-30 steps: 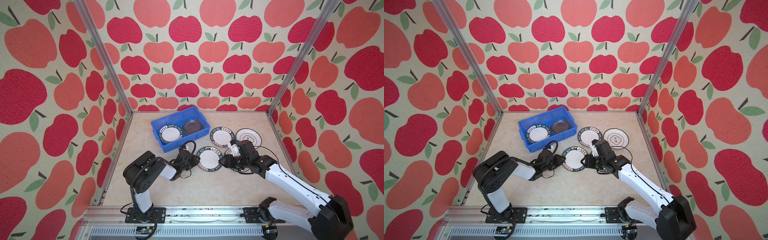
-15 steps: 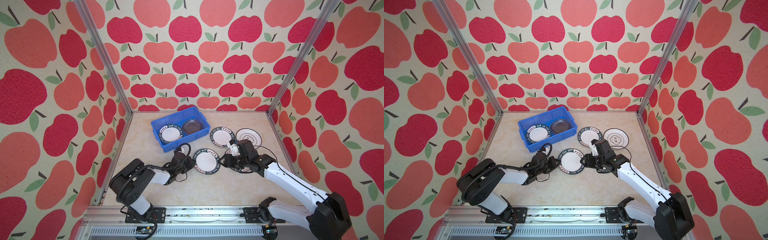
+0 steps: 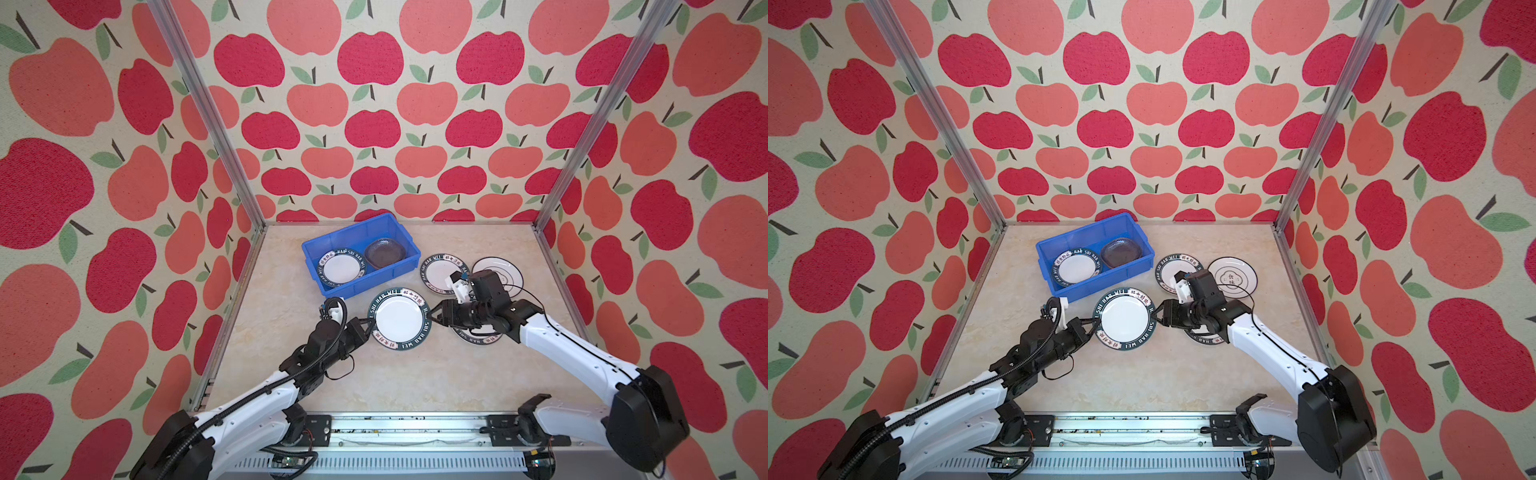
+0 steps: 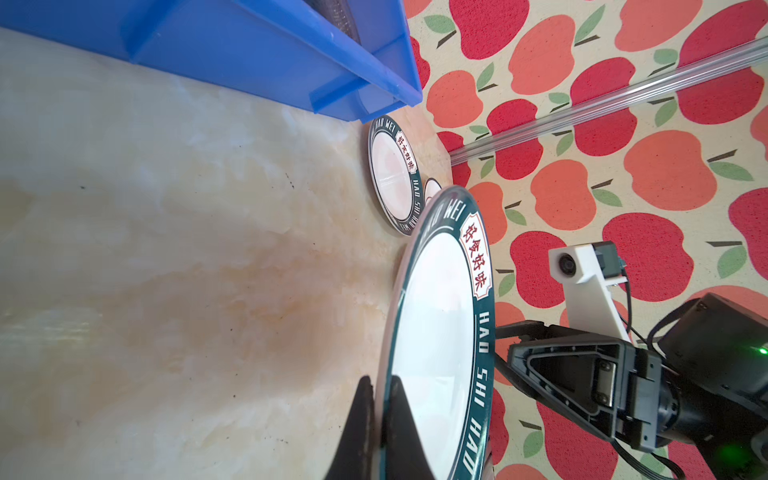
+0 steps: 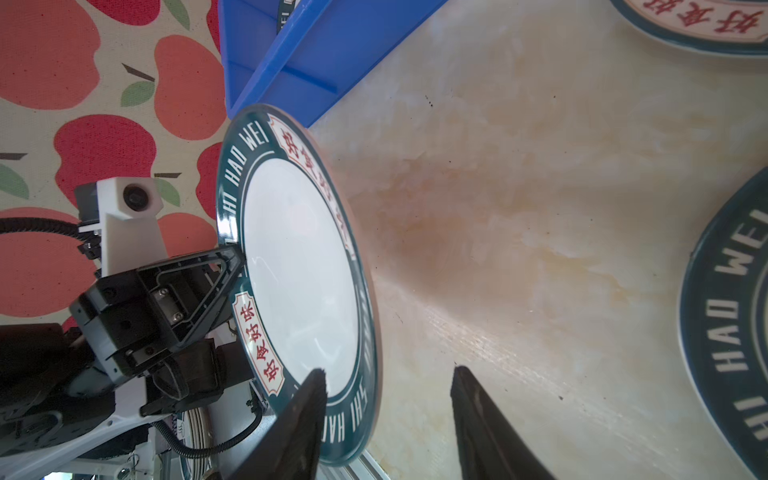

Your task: Place the plates into the plastic bin on the countertop

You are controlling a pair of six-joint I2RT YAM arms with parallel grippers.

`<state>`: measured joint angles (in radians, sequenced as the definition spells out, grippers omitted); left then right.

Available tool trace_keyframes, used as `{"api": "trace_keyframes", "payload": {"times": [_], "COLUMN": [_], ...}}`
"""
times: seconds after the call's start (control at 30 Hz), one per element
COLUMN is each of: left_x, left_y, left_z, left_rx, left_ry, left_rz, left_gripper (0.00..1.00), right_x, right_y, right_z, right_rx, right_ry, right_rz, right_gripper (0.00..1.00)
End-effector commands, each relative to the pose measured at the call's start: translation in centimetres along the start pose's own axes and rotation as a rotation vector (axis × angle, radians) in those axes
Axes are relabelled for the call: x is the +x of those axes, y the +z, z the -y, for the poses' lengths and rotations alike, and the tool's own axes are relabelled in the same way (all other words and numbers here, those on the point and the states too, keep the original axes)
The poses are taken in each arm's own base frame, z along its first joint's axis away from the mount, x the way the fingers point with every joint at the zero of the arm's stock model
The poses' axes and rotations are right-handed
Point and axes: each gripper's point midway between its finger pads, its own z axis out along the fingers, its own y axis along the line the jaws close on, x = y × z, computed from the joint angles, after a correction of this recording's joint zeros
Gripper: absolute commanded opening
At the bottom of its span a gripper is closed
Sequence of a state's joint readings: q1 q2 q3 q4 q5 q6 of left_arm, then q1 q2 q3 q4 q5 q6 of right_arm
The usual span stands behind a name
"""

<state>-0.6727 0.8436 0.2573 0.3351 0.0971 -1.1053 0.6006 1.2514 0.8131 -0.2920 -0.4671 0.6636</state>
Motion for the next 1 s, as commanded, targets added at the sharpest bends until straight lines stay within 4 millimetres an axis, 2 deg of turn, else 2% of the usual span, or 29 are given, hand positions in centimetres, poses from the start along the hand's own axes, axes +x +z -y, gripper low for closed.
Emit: {"api": "trace_keyframes", "payload": {"times": [0.0, 0.17, 0.27, 0.6, 0.63, 0.7, 0.83, 0.93, 0.97], "left_x": [-0.4, -0.9, -0.9, -1.4, -1.4, -1.4, -1.6, -2.1, -2.5], "left_y": [-1.0, -1.8, -2.0, -2.6, -2.6, -2.6, -2.6, -2.8, -3.0], "left_z": [-1.5, -1.6, -1.7, -1.5, -1.7, -1.8, -2.3, -2.8, -3.0], "left_rx": [-0.046, -0.039, -0.039, -0.027, -0.035, -0.038, -0.055, -0.080, -0.091], "left_ry": [0.001, -0.008, -0.009, -0.013, -0.015, -0.021, -0.035, -0.048, -0.053], "left_rz": [0.030, 0.052, 0.054, 0.077, 0.075, 0.071, 0.073, 0.085, 0.095], "left_gripper": [0.00, 0.00, 0.00, 0.00, 0.00, 0.00, 0.00, 0.05, 0.16], "right_x": [-0.7, -1.2, -1.2, -0.9, -0.9, -0.9, -1.5, -2.6, -3.1], "right_y": [0.5, 1.6, 2.5, 4.2, 4.3, 4.6, 4.9, 5.2, 5.4], "right_z": [-2.8, -4.1, -4.5, -4.3, -4.4, -4.6, -5.4, -6.6, -7.1], "right_rx": [-0.130, -0.152, -0.156, -0.147, -0.153, -0.152, -0.158, -0.172, -0.179], "right_ry": [-0.016, -0.042, -0.047, -0.042, -0.044, -0.044, -0.064, -0.086, -0.092], "right_rz": [-0.004, -0.027, -0.052, -0.084, -0.087, -0.094, -0.094, -0.081, -0.079], "right_gripper": [0.49, 0.42, 0.33, 0.33, 0.27, 0.00, 0.00, 0.00, 0.00]}}
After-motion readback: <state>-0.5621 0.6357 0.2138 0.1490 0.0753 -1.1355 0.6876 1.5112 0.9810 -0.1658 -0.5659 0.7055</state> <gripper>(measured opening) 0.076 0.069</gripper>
